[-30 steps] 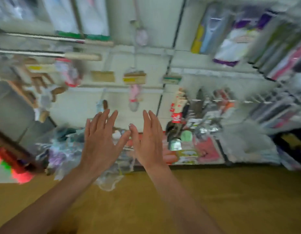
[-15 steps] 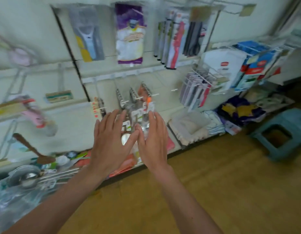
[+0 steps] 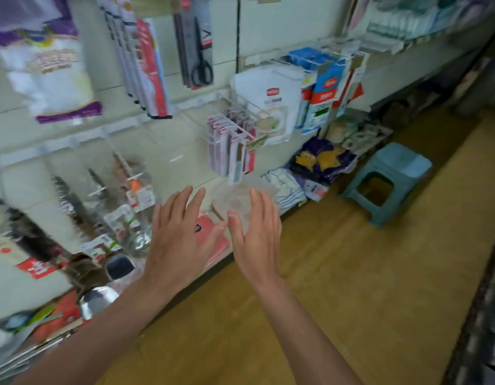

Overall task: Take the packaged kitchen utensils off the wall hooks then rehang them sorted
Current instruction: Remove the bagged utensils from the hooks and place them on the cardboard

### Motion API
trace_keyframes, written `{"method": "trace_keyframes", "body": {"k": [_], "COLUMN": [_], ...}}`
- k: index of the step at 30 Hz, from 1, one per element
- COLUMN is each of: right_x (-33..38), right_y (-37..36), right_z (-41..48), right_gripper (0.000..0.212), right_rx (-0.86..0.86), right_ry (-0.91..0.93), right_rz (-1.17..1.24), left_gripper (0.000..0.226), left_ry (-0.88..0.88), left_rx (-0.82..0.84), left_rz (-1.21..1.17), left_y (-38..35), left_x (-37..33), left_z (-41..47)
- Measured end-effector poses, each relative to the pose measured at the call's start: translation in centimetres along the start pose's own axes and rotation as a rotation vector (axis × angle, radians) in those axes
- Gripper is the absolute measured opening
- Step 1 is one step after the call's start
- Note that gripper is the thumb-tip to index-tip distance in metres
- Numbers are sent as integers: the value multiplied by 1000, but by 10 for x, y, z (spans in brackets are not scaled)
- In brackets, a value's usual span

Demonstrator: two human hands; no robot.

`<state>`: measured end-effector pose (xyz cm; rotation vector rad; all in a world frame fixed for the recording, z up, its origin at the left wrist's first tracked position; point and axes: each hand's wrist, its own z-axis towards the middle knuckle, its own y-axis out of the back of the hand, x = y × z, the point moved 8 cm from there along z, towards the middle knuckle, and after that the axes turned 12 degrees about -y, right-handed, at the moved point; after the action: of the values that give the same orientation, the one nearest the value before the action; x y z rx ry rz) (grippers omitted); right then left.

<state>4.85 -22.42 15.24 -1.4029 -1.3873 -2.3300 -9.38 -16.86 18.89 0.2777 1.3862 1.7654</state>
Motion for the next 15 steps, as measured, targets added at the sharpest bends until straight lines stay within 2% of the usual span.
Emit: {"method": "trace_keyframes", "body": {"k": [7,15], "right_x": [-38,-16], "right_y": [38,-7], "right_z": [90,172], "right_gripper": [68,69], "right_rx": [-94,26], "right_ry": [-38,26], "right_rz": [-97,-119], "left_gripper": [75,77], "left_ry": [-54,52], "left_rx": [-10,2], "left_rz": [-70,-79], "left_y": [-42,-78], "left_x": [-17,22], "left_z": [95,155]}}
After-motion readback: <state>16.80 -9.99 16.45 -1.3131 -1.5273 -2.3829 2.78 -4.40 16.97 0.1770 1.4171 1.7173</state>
